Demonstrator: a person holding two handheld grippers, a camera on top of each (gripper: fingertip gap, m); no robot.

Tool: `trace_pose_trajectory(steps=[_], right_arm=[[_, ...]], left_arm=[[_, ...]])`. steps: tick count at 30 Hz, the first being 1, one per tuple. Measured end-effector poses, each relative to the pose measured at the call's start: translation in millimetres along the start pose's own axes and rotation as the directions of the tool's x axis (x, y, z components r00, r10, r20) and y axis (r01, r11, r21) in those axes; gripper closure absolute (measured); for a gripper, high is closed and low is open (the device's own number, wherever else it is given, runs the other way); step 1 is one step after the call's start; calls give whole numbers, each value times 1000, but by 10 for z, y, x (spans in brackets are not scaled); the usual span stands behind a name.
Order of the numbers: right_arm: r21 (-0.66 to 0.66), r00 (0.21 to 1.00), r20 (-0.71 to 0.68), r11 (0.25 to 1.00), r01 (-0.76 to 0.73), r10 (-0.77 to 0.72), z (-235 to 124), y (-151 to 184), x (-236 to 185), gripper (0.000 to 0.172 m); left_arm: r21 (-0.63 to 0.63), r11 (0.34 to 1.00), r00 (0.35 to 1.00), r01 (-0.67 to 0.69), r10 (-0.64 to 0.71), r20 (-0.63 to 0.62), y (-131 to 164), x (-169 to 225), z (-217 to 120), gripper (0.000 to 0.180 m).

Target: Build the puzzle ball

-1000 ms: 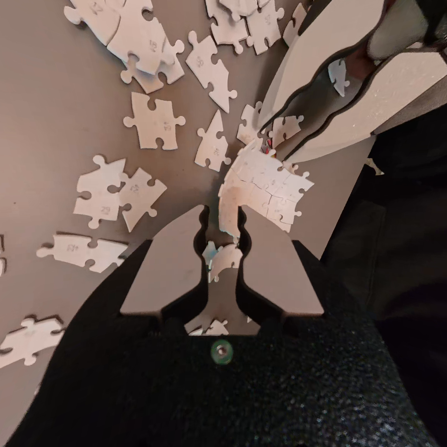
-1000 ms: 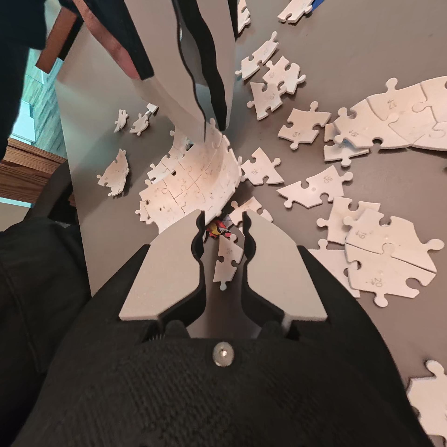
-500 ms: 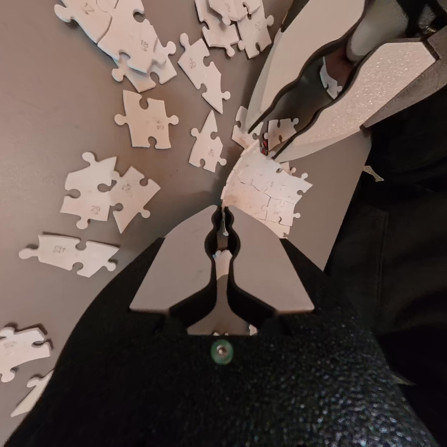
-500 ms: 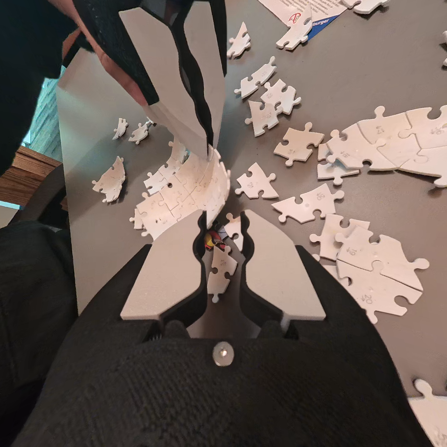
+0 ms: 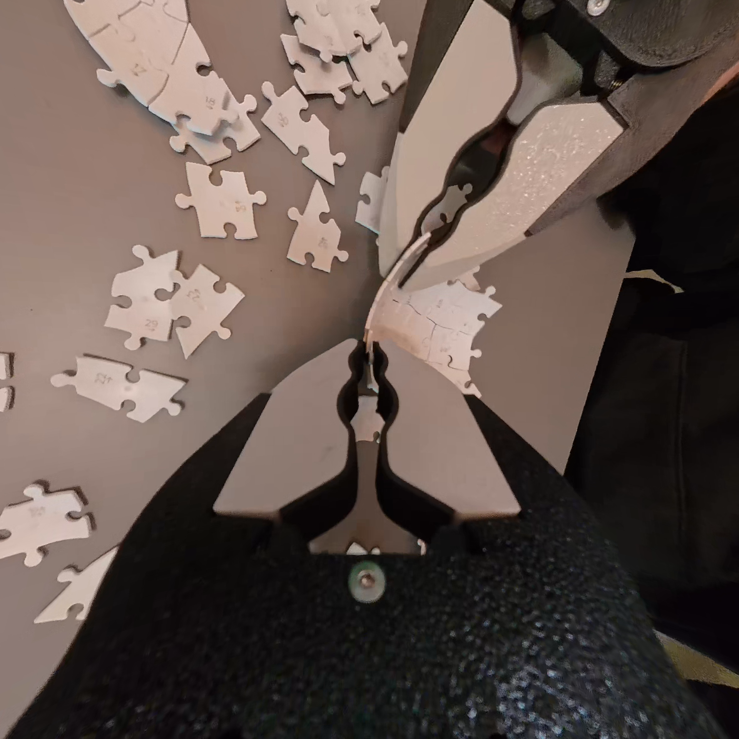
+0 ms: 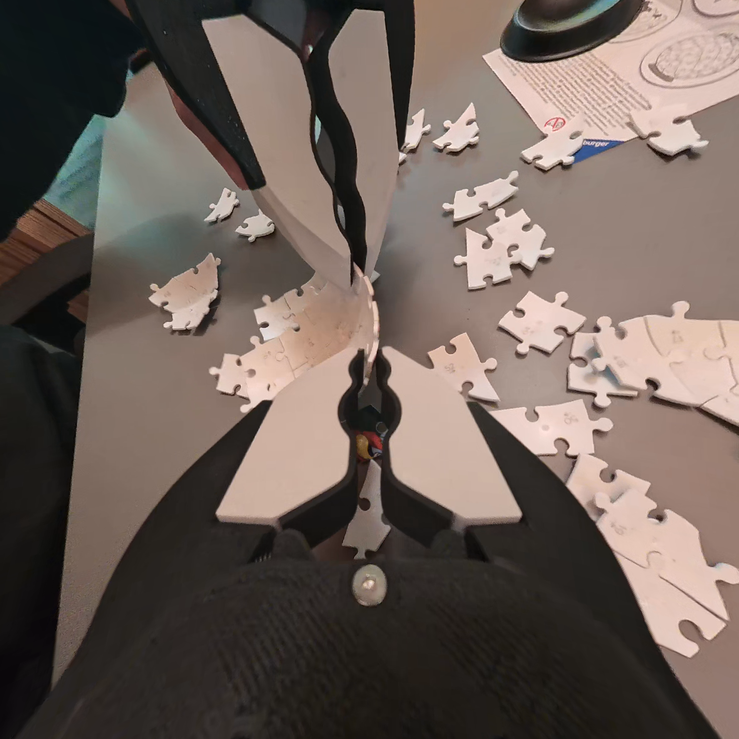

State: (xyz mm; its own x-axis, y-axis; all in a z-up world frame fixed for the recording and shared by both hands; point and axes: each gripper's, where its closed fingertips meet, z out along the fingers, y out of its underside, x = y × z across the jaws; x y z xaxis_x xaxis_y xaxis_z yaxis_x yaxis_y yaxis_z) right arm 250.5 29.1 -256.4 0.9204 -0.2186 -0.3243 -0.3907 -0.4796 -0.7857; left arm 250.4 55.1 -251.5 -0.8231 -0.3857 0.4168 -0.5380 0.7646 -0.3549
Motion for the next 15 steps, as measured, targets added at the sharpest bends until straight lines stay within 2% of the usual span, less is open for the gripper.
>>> trace_pose_trajectory(steps=[1,9,15], right_arm=[[-5,1000,-8,1000,17,-17,1,-1,-2,167],[-28,998,-18,998,64,-65,-12,-30,-63,167],[-47,994,-33,994,102,-103,-34,-54,-107,168]], left_arm=[[-4,1000,1000,-7,7,4,11,6,-4,177],[-23,994,993,-106,107,57,32,73,-28,172],[-122,982,979,-144,159,130,90,46,3,169]])
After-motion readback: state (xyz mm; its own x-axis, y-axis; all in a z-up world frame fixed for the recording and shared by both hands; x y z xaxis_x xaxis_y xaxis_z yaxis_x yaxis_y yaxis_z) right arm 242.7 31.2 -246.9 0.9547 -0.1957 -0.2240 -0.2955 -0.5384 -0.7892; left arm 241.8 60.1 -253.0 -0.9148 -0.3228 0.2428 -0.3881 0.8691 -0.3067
